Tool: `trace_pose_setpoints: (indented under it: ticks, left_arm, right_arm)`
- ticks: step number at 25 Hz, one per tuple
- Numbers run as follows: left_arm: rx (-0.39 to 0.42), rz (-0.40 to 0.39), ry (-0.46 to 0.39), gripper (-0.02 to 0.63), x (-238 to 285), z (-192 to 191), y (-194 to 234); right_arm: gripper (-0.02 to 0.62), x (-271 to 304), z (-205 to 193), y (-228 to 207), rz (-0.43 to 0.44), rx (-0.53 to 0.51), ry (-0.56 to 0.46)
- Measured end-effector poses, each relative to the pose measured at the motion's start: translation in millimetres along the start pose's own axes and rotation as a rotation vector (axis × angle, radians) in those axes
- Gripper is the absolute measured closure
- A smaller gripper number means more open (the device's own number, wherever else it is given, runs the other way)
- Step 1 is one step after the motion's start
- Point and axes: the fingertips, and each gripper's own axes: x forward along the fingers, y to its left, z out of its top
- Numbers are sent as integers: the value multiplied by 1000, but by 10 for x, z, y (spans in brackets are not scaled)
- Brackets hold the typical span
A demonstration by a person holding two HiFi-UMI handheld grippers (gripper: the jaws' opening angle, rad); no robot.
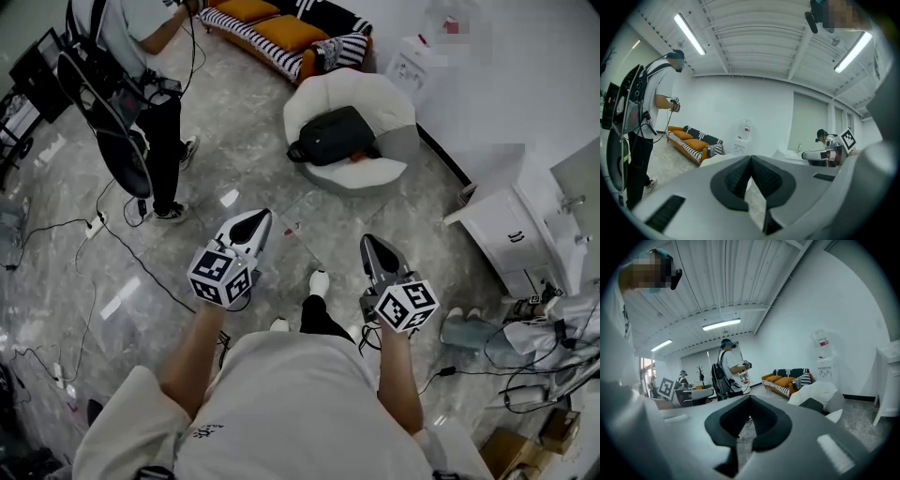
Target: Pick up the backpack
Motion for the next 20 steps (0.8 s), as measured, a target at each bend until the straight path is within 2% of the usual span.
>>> trace_pose_setpoints:
  ticks: [9,20]
  left_arm:
    - [10,12,18,609,686,100,128]
    - [3,91,39,609,1547,246,296]
  right_arm:
    - [592,439,141,-636,12,27,14]
    - [592,1107,444,-1408,109,43,49]
